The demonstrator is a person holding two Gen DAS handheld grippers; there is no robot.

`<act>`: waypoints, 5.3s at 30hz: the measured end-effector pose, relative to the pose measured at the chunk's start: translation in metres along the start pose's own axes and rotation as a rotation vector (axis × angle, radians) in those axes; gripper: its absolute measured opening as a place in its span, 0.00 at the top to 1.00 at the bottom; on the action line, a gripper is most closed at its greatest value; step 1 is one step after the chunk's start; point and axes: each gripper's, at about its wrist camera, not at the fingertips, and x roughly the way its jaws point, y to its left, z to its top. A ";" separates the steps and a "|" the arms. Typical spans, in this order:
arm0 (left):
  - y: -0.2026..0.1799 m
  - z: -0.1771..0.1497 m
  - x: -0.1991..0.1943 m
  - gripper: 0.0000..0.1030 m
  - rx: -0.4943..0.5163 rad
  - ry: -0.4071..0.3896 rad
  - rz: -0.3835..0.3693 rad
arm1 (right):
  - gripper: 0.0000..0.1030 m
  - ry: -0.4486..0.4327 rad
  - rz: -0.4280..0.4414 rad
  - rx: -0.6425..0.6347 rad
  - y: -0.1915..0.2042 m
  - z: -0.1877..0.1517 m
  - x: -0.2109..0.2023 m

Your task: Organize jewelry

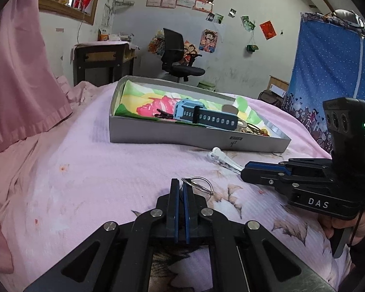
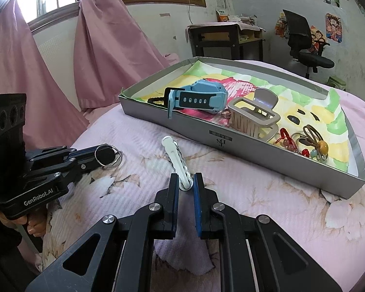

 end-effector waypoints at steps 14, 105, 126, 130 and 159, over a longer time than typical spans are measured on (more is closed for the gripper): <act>-0.007 0.001 0.007 0.96 0.025 0.032 -0.012 | 0.90 -0.001 -0.001 0.018 -0.002 -0.001 0.001; -0.008 0.083 0.068 0.92 -0.063 0.101 0.172 | 0.98 -0.138 -0.182 0.298 -0.074 0.021 0.000; -0.012 0.070 0.021 0.19 -0.064 -0.060 0.175 | 0.56 -0.248 -0.278 0.225 -0.049 0.018 -0.037; -0.013 0.063 0.008 0.05 -0.061 -0.113 0.183 | 0.41 -0.301 -0.281 0.241 -0.048 0.014 -0.052; -0.028 0.002 -0.092 0.00 -0.041 -0.301 0.202 | 0.01 -0.463 -0.331 0.211 0.012 -0.047 -0.131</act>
